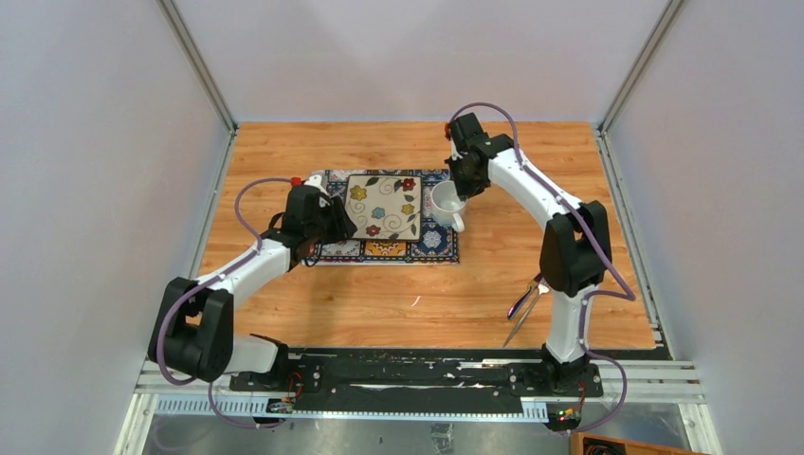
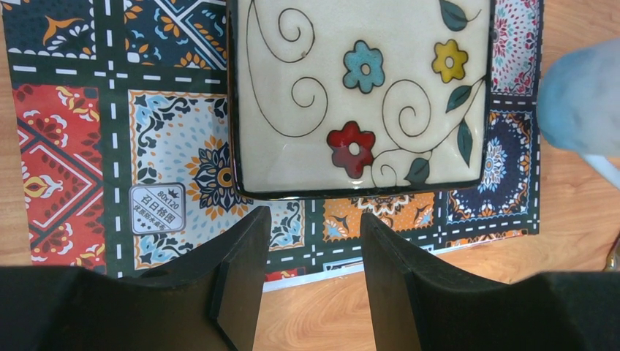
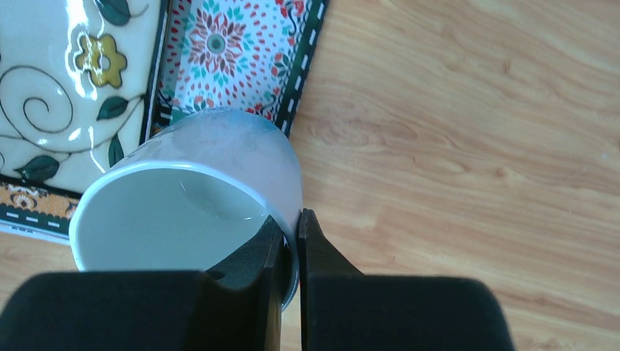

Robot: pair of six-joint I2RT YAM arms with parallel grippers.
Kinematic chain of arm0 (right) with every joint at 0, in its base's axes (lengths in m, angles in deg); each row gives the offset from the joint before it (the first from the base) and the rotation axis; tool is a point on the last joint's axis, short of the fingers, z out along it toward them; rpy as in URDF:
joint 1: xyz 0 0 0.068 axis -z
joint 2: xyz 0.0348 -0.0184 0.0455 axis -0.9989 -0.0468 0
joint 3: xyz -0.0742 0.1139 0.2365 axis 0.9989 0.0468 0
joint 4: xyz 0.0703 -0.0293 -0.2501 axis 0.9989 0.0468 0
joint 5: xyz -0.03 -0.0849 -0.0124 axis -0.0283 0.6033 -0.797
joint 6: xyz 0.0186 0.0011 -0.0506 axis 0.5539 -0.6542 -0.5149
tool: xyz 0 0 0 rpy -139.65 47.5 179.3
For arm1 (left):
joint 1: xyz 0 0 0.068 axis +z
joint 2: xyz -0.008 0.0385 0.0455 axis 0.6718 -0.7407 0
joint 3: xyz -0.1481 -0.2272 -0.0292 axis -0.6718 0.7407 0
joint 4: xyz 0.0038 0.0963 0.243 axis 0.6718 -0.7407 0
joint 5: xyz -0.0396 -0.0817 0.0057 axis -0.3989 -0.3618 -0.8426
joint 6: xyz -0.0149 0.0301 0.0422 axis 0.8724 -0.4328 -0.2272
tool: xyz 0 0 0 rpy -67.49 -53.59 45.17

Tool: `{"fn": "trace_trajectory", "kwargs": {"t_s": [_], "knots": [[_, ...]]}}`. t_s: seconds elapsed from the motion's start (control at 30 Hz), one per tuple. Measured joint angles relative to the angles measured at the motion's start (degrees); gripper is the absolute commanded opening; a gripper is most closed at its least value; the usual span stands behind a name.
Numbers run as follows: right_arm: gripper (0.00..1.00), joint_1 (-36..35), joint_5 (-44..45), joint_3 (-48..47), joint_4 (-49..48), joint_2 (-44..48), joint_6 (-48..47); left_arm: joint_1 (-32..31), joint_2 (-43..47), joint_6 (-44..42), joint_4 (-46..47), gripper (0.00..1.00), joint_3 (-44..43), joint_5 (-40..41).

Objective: Set the dinner table for one person
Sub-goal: Place the cup on the napkin.

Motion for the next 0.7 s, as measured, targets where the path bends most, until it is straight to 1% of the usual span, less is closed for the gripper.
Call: {"fn": "trace_trajectory", "kwargs": {"t_s": [0.3, 0.5, 0.7], "knots": [[0.0, 0.4, -0.7, -12.2, 1.3, -10.4, -1.4, 0.0, -3.2, -0.5, 0.2, 0.54, 0.0, 0.2], [0.0, 1.5, -1.4, -19.0, 1.5, -13.7, -1.9, 0.0, -3.3, -0.6, 0.2, 0.54, 0.0, 0.5], [0.0, 3.6, -3.0, -22.7, 1.4, -15.8, -2.1, 0.0, -3.3, -0.6, 0.2, 0.54, 0.0, 0.5]]}}
